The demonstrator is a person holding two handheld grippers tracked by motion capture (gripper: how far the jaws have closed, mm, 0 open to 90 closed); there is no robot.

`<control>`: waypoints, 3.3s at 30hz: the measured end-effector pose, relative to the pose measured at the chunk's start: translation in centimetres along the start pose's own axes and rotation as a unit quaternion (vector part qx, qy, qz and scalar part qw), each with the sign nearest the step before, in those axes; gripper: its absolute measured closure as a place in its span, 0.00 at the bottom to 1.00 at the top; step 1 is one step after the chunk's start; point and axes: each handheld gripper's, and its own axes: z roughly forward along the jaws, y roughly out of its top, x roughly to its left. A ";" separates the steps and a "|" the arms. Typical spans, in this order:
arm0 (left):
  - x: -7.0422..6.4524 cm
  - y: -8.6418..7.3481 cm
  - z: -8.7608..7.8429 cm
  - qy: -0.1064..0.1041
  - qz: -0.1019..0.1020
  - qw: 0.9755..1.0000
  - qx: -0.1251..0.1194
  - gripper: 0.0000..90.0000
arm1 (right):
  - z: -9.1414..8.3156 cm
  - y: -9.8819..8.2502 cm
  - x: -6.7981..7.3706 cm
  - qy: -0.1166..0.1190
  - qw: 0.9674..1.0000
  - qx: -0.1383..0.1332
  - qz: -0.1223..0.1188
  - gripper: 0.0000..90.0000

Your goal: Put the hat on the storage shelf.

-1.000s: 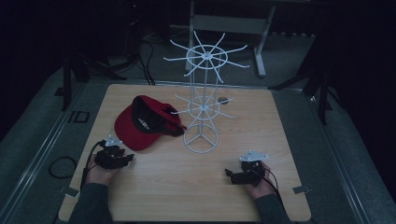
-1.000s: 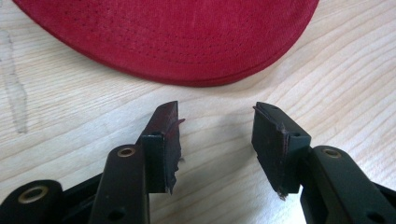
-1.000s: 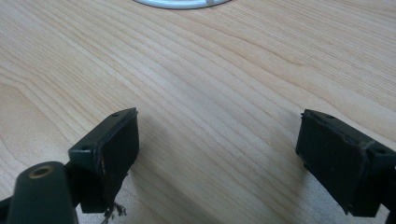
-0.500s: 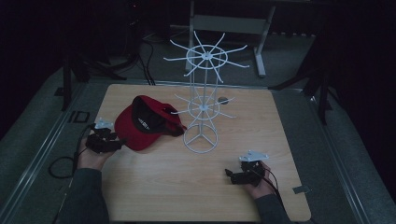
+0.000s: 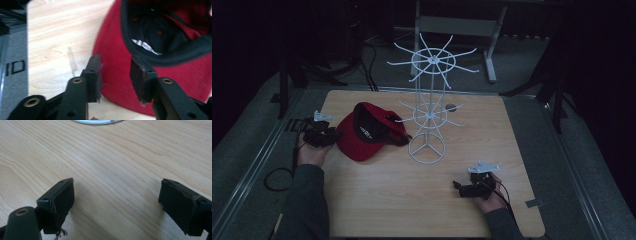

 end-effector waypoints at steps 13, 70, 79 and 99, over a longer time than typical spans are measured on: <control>1.3 1.4 1.9 0.016 -0.029 0.999 0.001 0.63 | 0.0 0.0 0.0 0.000 1.000 0.000 0.000 0.15; -7.8 -2.0 5.3 -0.296 0.028 0.944 0.141 0.70 | 0.0 0.0 0.0 0.000 1.000 0.000 0.000 0.15; -8.7 -1.7 4.6 -0.304 0.036 0.946 0.111 0.83 | 0.0 0.0 0.0 0.000 1.000 0.000 0.000 0.15; -8.3 -5.2 1.5 -0.246 0.038 0.969 0.000 0.96 | 0.0 0.0 0.0 0.000 1.000 0.000 -0.001 0.15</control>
